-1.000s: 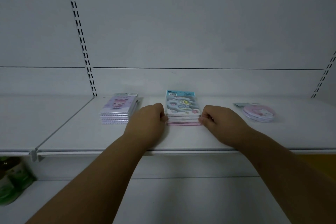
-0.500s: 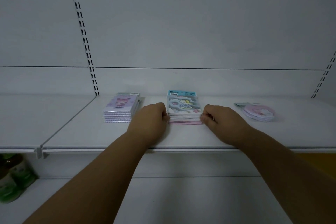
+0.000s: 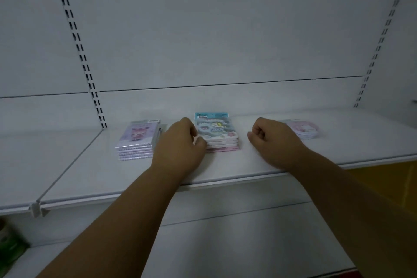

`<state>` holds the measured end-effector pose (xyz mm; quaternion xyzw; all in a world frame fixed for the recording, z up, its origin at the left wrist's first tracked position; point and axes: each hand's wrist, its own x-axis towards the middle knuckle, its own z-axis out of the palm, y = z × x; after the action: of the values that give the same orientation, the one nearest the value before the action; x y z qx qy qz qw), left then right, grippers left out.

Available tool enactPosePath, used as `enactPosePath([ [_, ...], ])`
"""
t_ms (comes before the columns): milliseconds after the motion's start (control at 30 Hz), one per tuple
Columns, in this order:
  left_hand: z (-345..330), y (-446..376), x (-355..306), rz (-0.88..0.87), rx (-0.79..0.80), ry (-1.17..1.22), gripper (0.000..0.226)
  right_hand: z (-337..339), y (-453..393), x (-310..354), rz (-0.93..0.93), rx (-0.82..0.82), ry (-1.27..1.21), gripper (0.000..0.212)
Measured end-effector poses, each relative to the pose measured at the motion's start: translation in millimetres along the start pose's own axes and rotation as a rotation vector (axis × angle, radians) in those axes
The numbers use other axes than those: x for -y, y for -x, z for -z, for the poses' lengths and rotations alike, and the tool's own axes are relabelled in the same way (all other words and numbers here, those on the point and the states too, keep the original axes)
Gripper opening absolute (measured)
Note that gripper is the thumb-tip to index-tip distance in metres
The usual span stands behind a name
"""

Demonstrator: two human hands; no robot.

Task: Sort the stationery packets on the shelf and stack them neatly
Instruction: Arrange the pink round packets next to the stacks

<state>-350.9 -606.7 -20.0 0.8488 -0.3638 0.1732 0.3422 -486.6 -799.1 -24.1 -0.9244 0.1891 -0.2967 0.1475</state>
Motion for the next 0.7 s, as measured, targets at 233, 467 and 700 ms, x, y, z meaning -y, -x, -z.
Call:
enactPosePath([
  [233, -15.8, 10.1, -64.2, -0.272, 0.049, 0.098, 0.013, 42.7, 19.5, -32.8, -0.090, -0.123, 0.048, 0.012],
  [467, -71.4, -15.1, -131.7, -0.265, 0.158, -0.002, 0.015, 77.5, 3.7, -104.2, -0.150, -0.107, 0.027, 0.008],
  [700, -132.3, -44.0, -175.4, -0.103, 0.402, -0.135, 0.064, 80.2, -33.7, -169.8, -0.249, 0.101, 0.087, 0.018],
])
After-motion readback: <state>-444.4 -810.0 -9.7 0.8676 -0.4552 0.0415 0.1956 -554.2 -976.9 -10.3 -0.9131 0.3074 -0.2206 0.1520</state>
